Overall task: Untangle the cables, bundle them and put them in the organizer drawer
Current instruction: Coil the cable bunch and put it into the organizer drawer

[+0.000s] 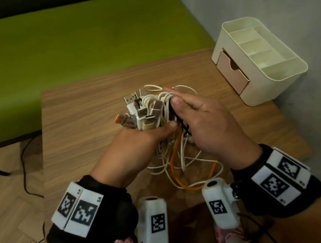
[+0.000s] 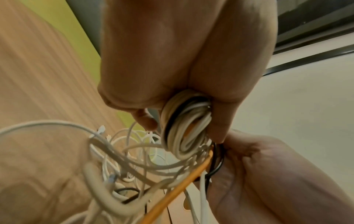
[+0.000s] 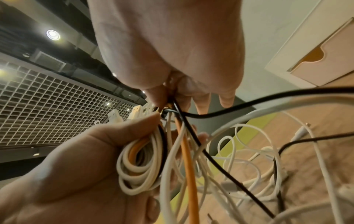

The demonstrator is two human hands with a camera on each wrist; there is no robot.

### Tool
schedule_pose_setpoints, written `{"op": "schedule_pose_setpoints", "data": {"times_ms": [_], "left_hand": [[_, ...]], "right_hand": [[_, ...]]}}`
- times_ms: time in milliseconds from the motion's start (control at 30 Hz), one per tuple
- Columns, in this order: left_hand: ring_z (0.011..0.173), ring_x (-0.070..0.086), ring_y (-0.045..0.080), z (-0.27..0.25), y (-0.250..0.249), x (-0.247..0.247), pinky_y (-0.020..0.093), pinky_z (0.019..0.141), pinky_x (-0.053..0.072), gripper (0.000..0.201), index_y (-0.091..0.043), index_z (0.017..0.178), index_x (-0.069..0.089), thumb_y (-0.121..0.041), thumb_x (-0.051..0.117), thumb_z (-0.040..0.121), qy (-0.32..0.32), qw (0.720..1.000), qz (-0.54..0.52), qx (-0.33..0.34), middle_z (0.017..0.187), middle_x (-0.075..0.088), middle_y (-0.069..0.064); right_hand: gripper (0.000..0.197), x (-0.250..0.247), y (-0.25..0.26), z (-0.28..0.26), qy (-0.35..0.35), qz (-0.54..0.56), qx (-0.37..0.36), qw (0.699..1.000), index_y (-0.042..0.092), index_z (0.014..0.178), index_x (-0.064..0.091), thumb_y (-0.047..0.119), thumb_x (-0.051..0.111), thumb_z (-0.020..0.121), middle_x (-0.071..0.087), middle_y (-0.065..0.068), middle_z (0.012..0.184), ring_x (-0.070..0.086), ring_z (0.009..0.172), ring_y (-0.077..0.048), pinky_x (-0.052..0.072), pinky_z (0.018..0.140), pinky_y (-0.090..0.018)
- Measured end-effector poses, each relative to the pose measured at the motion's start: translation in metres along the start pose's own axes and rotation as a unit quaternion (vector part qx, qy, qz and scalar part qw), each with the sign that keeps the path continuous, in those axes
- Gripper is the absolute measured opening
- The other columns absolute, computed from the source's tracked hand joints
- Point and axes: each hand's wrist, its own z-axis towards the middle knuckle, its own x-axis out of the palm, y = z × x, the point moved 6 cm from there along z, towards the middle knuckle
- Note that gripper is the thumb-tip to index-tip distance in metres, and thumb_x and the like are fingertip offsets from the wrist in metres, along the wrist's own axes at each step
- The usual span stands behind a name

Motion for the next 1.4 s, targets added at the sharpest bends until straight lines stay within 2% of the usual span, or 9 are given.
{"op": "schedule_pose_setpoints", "data": {"times_ms": [167, 367, 567, 633, 767, 1000, 1133, 1233, 1400], "left_hand": [[0.091, 0.065, -0.010, -0.001, -0.010, -0.008, 0.005, 0.069, 0.045, 0.032, -0.027, 0.114, 0.067, -0.013, 0.071, 0.086, -0.022, 0.996, 0.062, 0.067, 0.101, 0.072, -0.024], [0.086, 0.054, -0.028, -0.007, -0.007, 0.006, -0.003, 0.077, 0.038, 0.039, -0.010, 0.122, 0.064, -0.032, 0.062, 0.090, 0.014, 0.999, 0.000, 0.050, 0.097, 0.060, -0.031], [0.107, 0.066, 0.041, 0.002, 0.003, 0.013, 0.057, 0.096, 0.050, 0.033, -0.004, 0.113, 0.069, -0.004, 0.068, 0.080, 0.010, 0.979, -0.202, 0.017, 0.112, 0.069, 0.025], [0.100, 0.067, 0.042, 0.004, 0.003, 0.016, 0.053, 0.091, 0.054, 0.033, 0.001, 0.112, 0.067, -0.001, 0.068, 0.079, 0.019, 0.972, -0.235, 0.025, 0.106, 0.069, 0.027], [0.075, 0.064, 0.023, 0.007, -0.002, 0.013, 0.037, 0.075, 0.055, 0.023, -0.001, 0.101, 0.067, -0.003, 0.065, 0.078, 0.032, 0.943, -0.330, 0.023, 0.078, 0.065, 0.011], [0.066, 0.052, 0.013, 0.002, -0.020, 0.001, 0.029, 0.071, 0.051, 0.020, -0.007, 0.104, 0.057, -0.006, 0.045, 0.088, 0.044, 0.898, -0.435, 0.049, 0.071, 0.052, 0.002], [0.059, 0.047, 0.011, 0.000, -0.025, -0.004, 0.029, 0.069, 0.049, 0.017, -0.008, 0.103, 0.054, -0.008, 0.046, 0.087, 0.051, 0.882, -0.462, 0.070, 0.066, 0.047, -0.001], [0.058, 0.045, 0.009, 0.000, -0.025, -0.009, 0.027, 0.067, 0.047, 0.014, -0.009, 0.100, 0.052, -0.010, 0.046, 0.088, 0.039, 0.881, -0.465, 0.078, 0.065, 0.045, -0.003], [0.057, 0.043, 0.010, 0.005, -0.013, -0.018, 0.025, 0.063, 0.045, 0.011, -0.008, 0.097, 0.052, -0.009, 0.049, 0.085, -0.039, 0.899, -0.434, 0.052, 0.065, 0.043, -0.001]], "right_hand": [[0.032, 0.005, 0.003, 0.001, 0.002, -0.003, -0.024, 1.000, 0.035, 0.132, 0.059, 0.031, 0.049, 0.102, 0.050, 0.012, 0.145, 0.032, 0.136, 0.010, 0.026, 0.098, 0.005], [0.038, 0.008, 0.008, 0.004, 0.011, 0.008, -0.058, 0.998, 0.044, 0.138, 0.051, 0.046, 0.043, 0.101, 0.040, 0.022, 0.150, 0.021, 0.144, 0.008, 0.025, 0.121, -0.032], [0.048, 0.006, 0.009, 0.005, 0.073, -0.027, -0.044, 0.996, 0.060, 0.141, 0.031, 0.061, 0.033, 0.094, 0.009, 0.032, 0.159, 0.018, 0.144, 0.007, 0.029, 0.115, -0.029], [0.061, 0.011, 0.009, 0.002, 0.121, 0.112, -0.048, 0.985, 0.054, 0.149, 0.017, 0.055, 0.041, 0.093, 0.025, 0.032, 0.152, 0.033, 0.132, 0.016, 0.036, 0.105, -0.015], [0.110, 0.021, -0.010, -0.001, 0.210, 0.134, -0.004, 0.968, 0.054, 0.151, 0.002, 0.034, 0.081, 0.077, 0.046, 0.000, 0.151, 0.049, 0.134, -0.007, 0.044, 0.110, -0.041], [0.019, 0.017, 0.000, 0.011, 0.052, -0.220, -0.178, 0.958, 0.027, 0.088, 0.054, 0.019, 0.067, 0.078, 0.057, 0.014, 0.078, 0.057, 0.075, -0.006, 0.046, 0.070, -0.036], [0.011, 0.010, -0.007, 0.020, -0.061, -0.398, -0.201, 0.893, 0.027, 0.084, 0.057, 0.036, 0.063, 0.080, 0.052, 0.014, 0.087, 0.049, 0.093, -0.017, 0.028, 0.094, -0.042], [0.044, -0.006, -0.022, 0.029, -0.108, -0.459, -0.141, 0.871, 0.032, 0.111, 0.056, 0.035, 0.077, 0.072, 0.051, 0.004, 0.128, 0.042, 0.126, -0.022, 0.023, 0.106, -0.056], [0.128, -0.010, -0.042, 0.032, 0.059, -0.442, -0.012, 0.895, 0.048, 0.150, -0.007, 0.068, 0.080, 0.057, -0.026, 0.008, 0.159, -0.020, 0.149, -0.019, -0.005, 0.118, -0.058]]}}
